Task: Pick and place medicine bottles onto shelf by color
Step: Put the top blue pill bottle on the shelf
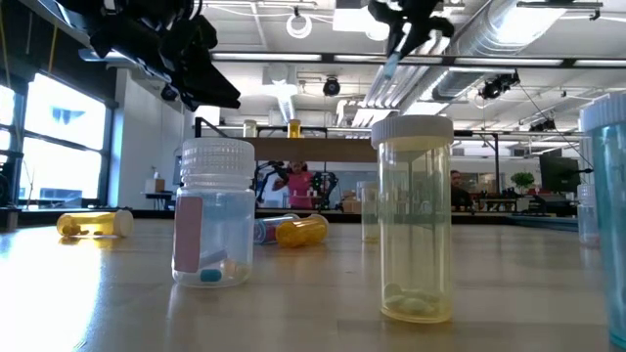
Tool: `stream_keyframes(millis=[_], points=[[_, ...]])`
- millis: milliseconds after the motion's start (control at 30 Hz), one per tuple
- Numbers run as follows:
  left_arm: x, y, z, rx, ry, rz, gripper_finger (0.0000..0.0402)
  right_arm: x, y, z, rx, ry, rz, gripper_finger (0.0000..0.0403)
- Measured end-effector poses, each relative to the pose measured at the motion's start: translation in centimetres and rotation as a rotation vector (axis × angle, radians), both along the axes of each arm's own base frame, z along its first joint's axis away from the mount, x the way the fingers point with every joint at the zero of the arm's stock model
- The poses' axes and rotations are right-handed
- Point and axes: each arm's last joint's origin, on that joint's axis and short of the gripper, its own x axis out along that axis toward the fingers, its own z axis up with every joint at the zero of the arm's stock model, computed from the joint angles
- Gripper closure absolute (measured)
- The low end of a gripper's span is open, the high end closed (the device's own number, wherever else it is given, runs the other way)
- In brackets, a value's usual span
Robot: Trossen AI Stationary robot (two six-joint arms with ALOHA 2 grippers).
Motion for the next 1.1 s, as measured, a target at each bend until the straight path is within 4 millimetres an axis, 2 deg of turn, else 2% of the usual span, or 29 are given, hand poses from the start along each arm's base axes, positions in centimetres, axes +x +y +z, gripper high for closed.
stream_keyframes(millis=[200,567,767,1100], points=[[0.0,0.0,0.0,-0.001,0.003,0.0,0.0232,3.7,-1.8,-1.4,0.086,0.061,0.094,0.0299],[-0.1,0.0,-0.2,-0.011,0.02,0.002,0.0232,8.4,-3.4,-7.4,0.294,0.191,0.277,0.0299],[-0.1,0.0,-0.2,-0.011,0.02,0.003,0.0232,9.8,-3.4,-9.6,0.338,0.275,0.381,0.0299],[-0.1,0.0,-0.2,-0.01,0.02,0.003,0.0232,10.2,-3.1,-10.2,0.327,0.334,0.436,0.0299]])
